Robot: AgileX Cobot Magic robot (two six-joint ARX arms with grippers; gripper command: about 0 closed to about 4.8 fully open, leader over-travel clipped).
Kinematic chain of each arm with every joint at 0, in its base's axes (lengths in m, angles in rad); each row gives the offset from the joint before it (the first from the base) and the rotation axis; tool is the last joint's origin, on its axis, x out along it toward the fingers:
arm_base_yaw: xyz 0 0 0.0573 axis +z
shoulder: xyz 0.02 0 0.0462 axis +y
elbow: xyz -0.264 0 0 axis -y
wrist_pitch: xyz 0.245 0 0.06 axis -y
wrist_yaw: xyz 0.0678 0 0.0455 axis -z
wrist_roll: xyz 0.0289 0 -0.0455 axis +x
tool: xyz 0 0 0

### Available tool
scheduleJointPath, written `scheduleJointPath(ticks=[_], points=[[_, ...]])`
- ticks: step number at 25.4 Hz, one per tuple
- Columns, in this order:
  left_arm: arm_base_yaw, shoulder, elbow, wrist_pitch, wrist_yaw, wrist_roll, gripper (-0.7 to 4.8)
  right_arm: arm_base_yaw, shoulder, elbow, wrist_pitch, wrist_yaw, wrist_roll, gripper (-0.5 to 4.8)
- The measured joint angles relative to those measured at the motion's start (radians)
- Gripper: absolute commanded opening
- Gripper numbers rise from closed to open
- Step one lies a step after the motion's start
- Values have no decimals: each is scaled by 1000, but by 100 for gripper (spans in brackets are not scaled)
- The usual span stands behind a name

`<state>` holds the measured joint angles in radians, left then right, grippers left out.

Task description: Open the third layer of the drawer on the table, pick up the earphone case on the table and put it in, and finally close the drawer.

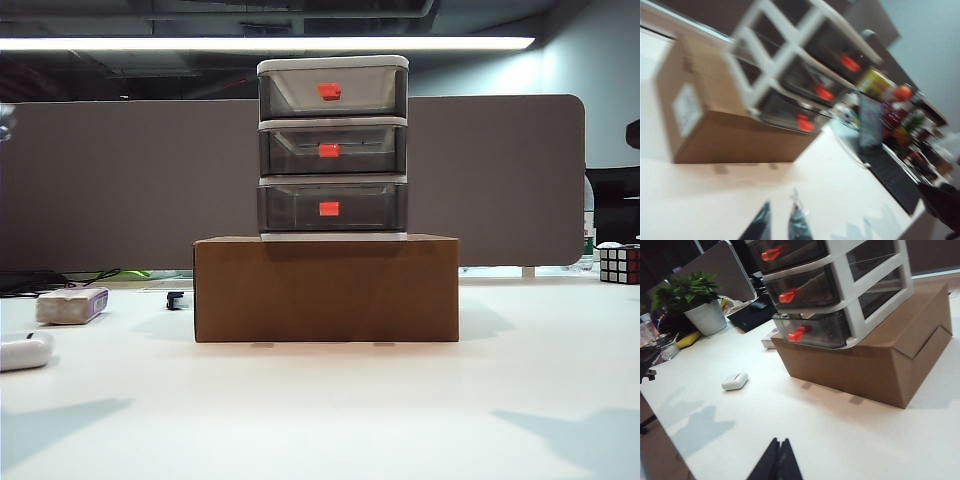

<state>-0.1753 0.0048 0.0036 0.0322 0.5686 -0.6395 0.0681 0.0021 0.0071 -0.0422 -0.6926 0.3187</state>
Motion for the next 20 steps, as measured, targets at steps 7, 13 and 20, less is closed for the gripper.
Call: scheduleJointPath(ticks=[7,13,20], points=[[-401,180,2,117,-351,72,67,192,0,3,6,137,3,-5],[-613,401,3,285,-619,185,67,307,2,68,6,274,-9,-5],[-624,678,48,490,-660,226,67,314,193,145,0,299,-48,-5]])
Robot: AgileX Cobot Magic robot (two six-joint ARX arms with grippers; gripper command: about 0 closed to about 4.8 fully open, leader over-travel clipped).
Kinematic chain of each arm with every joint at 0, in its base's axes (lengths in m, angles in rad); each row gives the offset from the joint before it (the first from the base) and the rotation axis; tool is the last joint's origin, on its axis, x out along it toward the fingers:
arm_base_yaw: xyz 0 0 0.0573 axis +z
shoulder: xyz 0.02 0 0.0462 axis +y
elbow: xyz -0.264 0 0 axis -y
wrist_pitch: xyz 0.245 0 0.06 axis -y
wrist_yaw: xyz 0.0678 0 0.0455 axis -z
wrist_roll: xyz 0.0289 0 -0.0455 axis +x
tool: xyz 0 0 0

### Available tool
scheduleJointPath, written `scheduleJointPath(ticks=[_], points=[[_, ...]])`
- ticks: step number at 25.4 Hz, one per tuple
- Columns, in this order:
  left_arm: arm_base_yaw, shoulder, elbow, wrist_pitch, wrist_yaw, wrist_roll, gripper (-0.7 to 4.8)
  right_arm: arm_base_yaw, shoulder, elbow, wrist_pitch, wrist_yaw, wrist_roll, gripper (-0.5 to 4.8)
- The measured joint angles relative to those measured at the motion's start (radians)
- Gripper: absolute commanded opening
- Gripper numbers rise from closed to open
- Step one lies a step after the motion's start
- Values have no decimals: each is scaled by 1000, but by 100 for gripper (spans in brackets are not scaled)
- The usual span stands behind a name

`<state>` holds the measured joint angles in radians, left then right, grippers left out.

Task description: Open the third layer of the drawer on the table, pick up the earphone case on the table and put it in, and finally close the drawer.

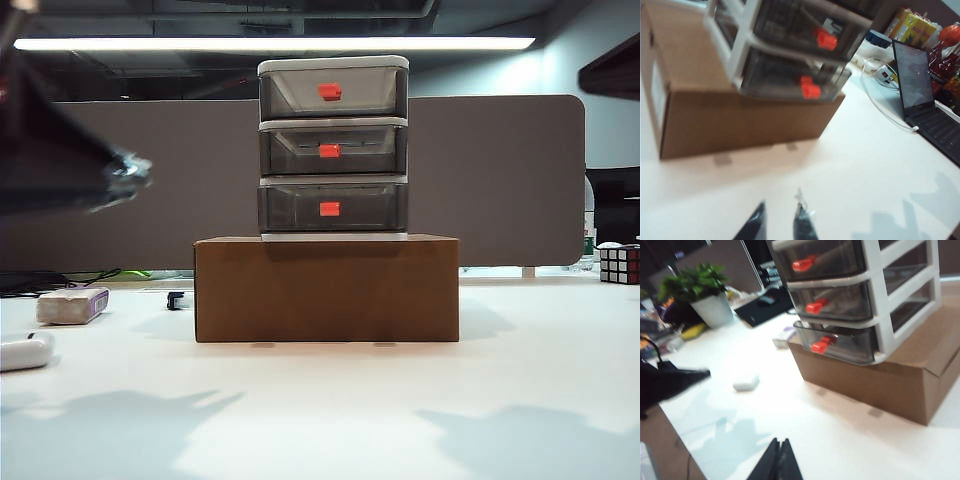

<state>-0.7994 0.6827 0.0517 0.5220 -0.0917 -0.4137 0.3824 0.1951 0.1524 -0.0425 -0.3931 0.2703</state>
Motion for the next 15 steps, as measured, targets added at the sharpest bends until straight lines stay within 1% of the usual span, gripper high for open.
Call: scheduleJointPath(ticks=[2,3,5,8,9,10,11,13,15], points=[[0,76,46,40,0,39,67,0,77,27,3,0,-24,-5],[0,145,83,71,2,82,67,0,166,63,3,0,-59,-5],[0,232,137,89,5,114,66,0,266,112,8,-14,-105,-5],[1,257,182,122,0,126,67,0,386,165,19,-55,-144,-5],[2,262,196,155,-14,126,67,0,414,170,16,-67,-172,-5],[2,284,199,196,-57,126,67,1,454,182,18,-106,-206,-5],[2,309,200,204,-86,126,67,1,468,183,32,-115,-212,-5],[1,366,200,193,-127,126,67,1,482,182,50,-116,-219,-5],[-24,460,217,191,-169,108,67,1,505,182,95,-115,-214,-5]])
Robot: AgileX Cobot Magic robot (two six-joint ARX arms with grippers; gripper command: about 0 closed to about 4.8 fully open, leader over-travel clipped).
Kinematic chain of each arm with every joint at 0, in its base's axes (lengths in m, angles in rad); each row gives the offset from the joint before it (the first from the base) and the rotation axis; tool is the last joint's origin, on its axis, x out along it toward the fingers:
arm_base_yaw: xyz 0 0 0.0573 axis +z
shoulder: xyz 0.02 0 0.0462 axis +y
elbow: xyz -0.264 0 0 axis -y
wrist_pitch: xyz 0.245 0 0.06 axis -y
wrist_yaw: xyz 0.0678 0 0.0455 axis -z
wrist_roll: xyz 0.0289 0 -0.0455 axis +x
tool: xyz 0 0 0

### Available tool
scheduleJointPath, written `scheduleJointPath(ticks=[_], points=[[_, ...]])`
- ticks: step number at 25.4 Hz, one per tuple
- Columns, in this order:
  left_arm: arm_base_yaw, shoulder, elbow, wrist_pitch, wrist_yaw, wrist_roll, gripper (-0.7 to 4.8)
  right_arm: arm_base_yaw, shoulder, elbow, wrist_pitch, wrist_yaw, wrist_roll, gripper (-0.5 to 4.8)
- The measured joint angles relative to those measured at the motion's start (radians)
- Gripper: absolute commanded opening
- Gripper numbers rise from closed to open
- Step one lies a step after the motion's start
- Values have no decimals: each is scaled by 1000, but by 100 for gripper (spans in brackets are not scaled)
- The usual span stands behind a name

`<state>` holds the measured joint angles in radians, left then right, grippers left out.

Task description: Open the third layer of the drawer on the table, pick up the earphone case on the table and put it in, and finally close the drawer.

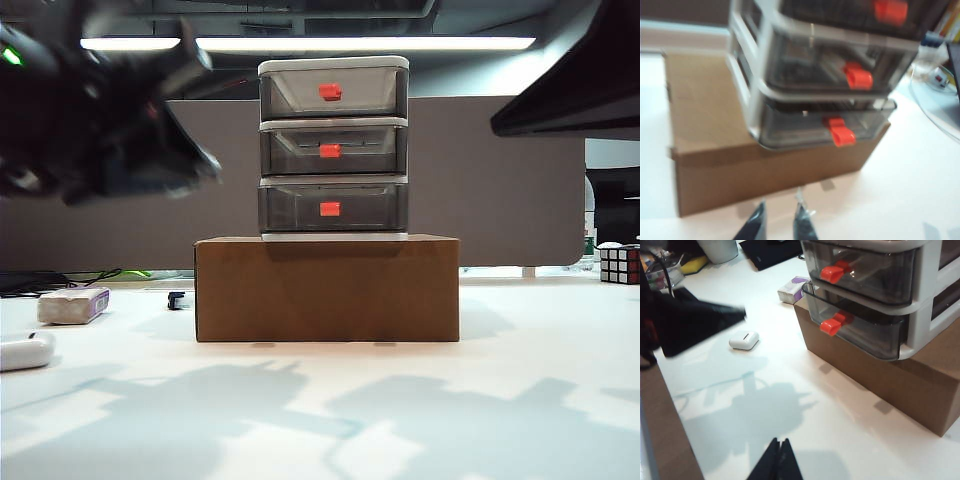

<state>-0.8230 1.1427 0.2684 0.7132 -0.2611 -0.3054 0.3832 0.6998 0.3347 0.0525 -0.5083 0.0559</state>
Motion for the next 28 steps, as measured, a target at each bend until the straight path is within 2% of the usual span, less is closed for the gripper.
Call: scheduleJointPath(ticks=[2,5,7,9,10,11,16,21,28], points=[[-62,108,21,87,-90,-10,67,0,22,0,28,26,3,-5],[-156,266,85,201,-293,10,67,0,67,0,91,41,3,-5],[-195,348,148,219,-343,18,73,0,84,0,117,41,3,-5],[-233,430,215,219,-397,18,136,0,106,0,132,42,3,-5],[-240,452,235,218,-404,22,155,0,112,0,137,41,3,-5],[-241,490,266,217,-405,45,157,0,116,0,141,41,3,-5],[-238,567,313,217,-425,55,157,0,131,0,161,40,3,-5],[-232,575,329,222,-529,66,157,0,138,0,177,40,-1,-5],[-226,579,369,220,-516,79,157,0,143,0,180,40,-1,-5]])
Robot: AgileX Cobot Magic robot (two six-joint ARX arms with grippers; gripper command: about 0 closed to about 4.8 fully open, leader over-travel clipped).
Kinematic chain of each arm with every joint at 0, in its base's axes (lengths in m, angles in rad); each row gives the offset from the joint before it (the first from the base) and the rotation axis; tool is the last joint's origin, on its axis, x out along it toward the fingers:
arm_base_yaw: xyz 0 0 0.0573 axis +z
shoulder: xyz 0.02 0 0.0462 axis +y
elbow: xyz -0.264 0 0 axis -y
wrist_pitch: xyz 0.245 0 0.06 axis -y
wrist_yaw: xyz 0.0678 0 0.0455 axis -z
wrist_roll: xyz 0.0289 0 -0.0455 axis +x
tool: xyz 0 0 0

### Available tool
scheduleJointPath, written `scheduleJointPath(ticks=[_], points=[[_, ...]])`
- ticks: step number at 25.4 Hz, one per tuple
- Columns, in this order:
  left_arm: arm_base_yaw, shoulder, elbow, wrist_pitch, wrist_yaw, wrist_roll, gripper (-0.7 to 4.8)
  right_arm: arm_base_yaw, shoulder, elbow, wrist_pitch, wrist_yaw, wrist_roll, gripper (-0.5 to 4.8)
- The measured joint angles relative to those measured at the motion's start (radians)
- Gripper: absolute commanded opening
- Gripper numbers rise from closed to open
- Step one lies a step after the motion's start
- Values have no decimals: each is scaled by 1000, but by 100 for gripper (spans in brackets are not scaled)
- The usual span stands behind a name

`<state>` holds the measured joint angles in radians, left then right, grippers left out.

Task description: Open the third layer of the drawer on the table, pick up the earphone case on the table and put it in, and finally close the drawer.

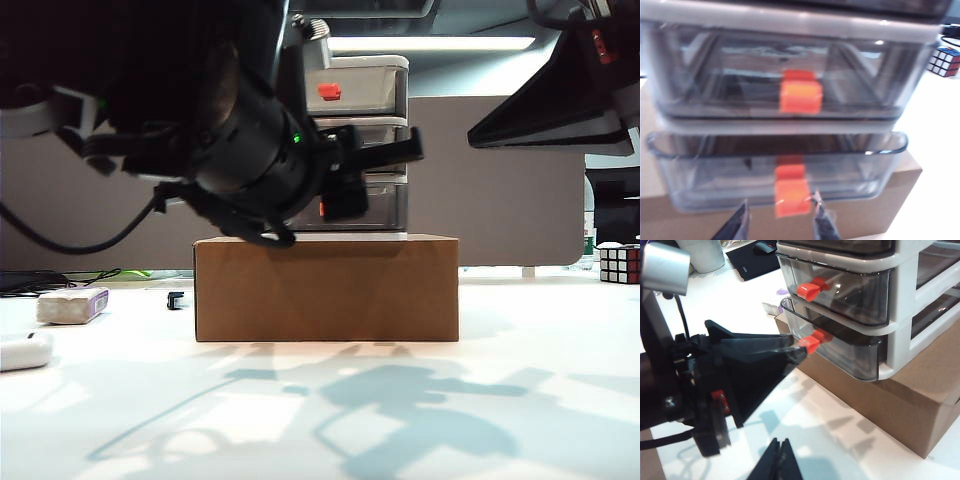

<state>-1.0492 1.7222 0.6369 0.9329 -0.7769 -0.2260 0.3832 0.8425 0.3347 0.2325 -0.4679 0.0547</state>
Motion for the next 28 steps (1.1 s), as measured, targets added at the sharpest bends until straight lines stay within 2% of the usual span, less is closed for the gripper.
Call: scheduleJointPath(ticks=[3,6,28], points=[[0,32,42,-2,6,51,156,0,0,0,2,-1,0,-5],[0,51,58,-2,6,68,156,0,0,0,2,-3,0,-5],[41,57,58,-2,19,76,142,0,0,0,2,-4,0,-5]])
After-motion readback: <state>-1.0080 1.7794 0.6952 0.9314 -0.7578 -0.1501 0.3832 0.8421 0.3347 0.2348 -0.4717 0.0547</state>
